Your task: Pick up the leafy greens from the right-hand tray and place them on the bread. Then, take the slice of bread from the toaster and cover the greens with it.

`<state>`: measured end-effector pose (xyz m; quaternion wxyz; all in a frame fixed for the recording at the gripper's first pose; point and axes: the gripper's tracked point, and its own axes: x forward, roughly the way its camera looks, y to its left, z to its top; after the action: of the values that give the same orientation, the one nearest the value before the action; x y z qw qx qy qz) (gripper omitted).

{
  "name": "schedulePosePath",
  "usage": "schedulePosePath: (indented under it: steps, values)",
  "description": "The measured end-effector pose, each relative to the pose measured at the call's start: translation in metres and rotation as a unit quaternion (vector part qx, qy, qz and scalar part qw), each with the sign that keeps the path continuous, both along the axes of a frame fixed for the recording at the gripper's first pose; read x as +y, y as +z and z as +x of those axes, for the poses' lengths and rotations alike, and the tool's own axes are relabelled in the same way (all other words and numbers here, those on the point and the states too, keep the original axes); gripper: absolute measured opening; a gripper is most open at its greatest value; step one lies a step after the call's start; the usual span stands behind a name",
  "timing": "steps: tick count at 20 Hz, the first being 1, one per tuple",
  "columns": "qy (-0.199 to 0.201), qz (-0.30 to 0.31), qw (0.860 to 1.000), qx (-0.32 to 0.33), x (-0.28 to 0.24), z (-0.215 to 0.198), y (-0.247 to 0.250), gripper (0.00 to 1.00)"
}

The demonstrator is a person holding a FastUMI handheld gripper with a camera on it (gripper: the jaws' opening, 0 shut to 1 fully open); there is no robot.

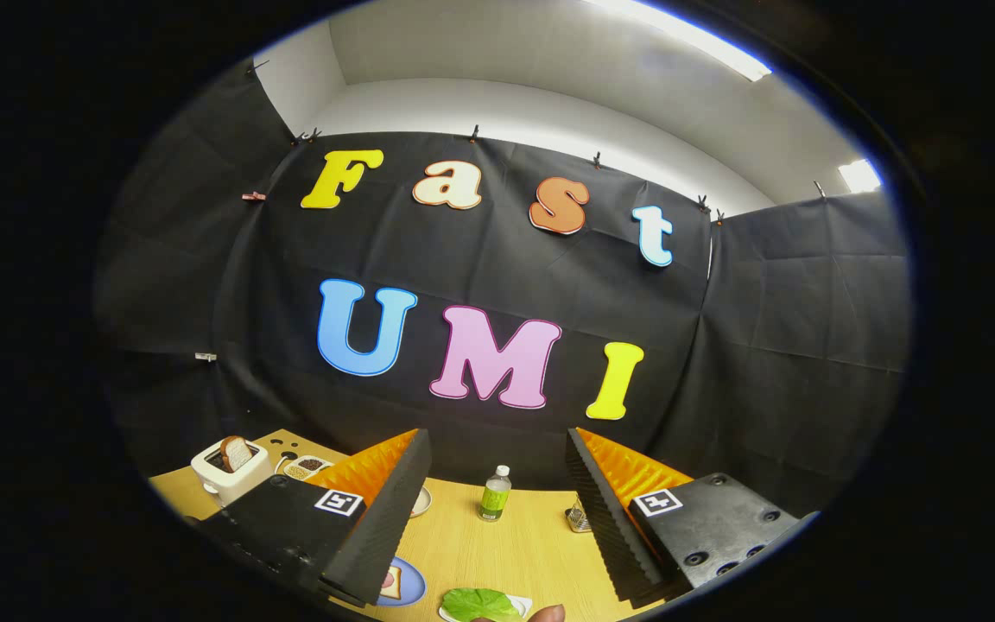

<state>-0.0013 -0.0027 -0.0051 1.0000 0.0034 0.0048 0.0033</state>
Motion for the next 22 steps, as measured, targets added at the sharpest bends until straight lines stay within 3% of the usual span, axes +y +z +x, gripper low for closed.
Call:
schedulePosePath:
  steps: [11, 13, 17, 22]
  values:
    - [0.004, -0.008, 1.0, 0.01, -0.009, 0.007, -0.009, 0.97]
    - [0.031, -0.01, 0.999, 0.028, -0.003, 0.009, -0.023, 0.97]
    - [0.096, -0.042, 0.988, 0.111, 0.007, 0.01, -0.089, 0.97]
    - [0.14, -0.062, 0.963, 0.22, 0.01, -0.001, -0.19, 0.97]
